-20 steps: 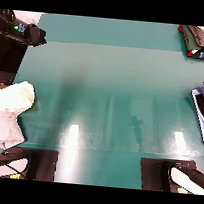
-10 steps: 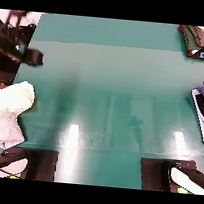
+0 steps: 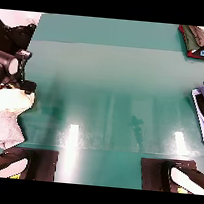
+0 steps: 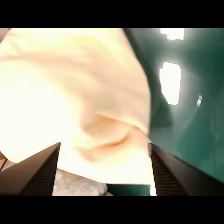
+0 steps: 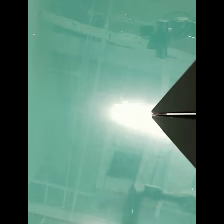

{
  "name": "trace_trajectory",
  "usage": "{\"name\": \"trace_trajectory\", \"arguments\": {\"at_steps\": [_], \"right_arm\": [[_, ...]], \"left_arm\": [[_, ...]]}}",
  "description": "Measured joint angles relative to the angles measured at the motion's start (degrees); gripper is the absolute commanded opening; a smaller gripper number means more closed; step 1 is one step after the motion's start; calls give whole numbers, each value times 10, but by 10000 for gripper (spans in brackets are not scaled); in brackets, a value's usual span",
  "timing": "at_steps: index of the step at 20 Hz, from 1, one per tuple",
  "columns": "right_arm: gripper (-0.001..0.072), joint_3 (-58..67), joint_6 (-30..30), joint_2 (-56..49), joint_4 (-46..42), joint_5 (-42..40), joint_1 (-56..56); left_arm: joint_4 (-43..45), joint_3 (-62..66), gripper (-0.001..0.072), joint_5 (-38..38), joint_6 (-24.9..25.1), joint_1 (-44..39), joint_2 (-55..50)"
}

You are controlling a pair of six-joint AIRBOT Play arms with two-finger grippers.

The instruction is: Fold the shirts.

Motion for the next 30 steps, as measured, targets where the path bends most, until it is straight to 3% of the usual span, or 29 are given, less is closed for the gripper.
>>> {"name": "trace_trajectory", "arguments": {"at_steps": [6,7,8,9,10,15,20,25,30], "right_arm": [[15,0,0,0,0,1,0],[15,0,0,0,0,1,0],[15,0,0,0,0,1,0],[15,0,0,0,0,1,0],[15,0,0,0,0,1,0],[16,0,0,0,1,0,0],[15,0,0,0,2,-28,0],[15,0,0,0,2,-68,0],[15,0,0,0,2,-92,0]], "left_arm": [[28,-63,645,43,-42,69,1],[28,-66,615,46,-44,76,1],[25,-69,384,50,-46,81,1],[21,-71,101,55,-47,85,1],[12,-72,28,61,-48,88,1],[-47,-34,23,68,-35,86,1],[-145,157,23,20,82,14,31],[-349,369,23,-10,201,-85,51],[-441,441,23,-5,262,-177,32]]}}
